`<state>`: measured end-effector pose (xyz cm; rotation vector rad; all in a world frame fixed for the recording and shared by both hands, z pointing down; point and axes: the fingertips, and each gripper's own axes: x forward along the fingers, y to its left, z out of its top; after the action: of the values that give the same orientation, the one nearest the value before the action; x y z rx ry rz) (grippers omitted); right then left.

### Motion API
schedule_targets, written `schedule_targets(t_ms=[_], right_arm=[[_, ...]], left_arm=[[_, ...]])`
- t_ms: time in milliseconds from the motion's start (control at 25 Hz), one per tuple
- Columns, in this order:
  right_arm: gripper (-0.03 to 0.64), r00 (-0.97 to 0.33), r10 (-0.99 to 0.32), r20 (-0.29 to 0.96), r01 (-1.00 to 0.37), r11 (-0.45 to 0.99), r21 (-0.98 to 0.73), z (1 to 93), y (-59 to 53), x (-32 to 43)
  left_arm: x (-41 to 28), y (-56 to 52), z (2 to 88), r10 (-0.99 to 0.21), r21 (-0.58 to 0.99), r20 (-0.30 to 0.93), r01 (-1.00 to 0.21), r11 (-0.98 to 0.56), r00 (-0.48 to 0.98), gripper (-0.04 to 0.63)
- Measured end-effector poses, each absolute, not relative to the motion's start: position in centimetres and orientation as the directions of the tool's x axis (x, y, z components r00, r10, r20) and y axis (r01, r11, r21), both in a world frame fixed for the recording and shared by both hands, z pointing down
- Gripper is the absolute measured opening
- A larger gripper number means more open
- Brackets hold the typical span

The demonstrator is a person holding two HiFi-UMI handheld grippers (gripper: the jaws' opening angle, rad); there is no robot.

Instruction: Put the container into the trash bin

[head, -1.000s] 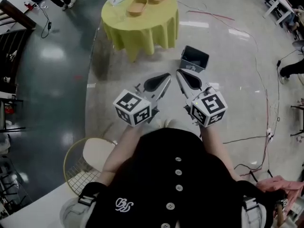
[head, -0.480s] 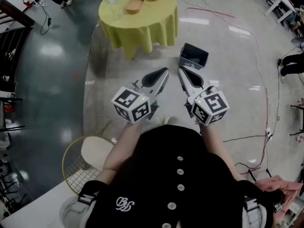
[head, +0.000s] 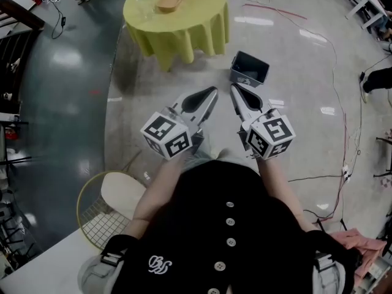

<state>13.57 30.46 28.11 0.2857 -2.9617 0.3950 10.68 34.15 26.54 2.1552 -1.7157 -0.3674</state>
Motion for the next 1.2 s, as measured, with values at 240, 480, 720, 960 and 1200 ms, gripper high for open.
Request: schedule_targets(t_ms=[240,480,720,960,1200], right_arm=[[0.005,-0.972,-0.179,0.152,-0.215,0.938,-0.273,28.7,28.0,11.5],[0.005,-0.967,-0.2,0.16,-0.239,0.928,-0.284,29.4,24.0,8.0],[0.005,-0.962,-0.209,0.177,-0.253,0.926,-0.281,29.2,20.5,3.0],[0.005,-0.957,-0.237,0.169,-0.276,0.925,-0.261,28.2,17.1,-2.3],[0.005,-0.945,-0.281,0.166,-0.317,0.914,-0.253,28.0,13.7,-6.6]], left_arm=[[8.0,31.8,27.4,-0.972,0.461,0.032,-0.866,-0.192,0.233,0.015],[4.2,27.7,27.5,-0.965,0.461,0.036,-0.861,-0.214,0.259,0.015],[-1.0,23.6,27.3,-0.959,0.481,0.035,-0.846,-0.23,0.281,0.015],[-6.1,19.3,26.4,-0.944,0.459,0.037,-0.845,-0.274,0.326,0.015],[-10.2,15.7,26.2,-0.926,0.451,0.026,-0.831,-0.325,0.376,0.015]])
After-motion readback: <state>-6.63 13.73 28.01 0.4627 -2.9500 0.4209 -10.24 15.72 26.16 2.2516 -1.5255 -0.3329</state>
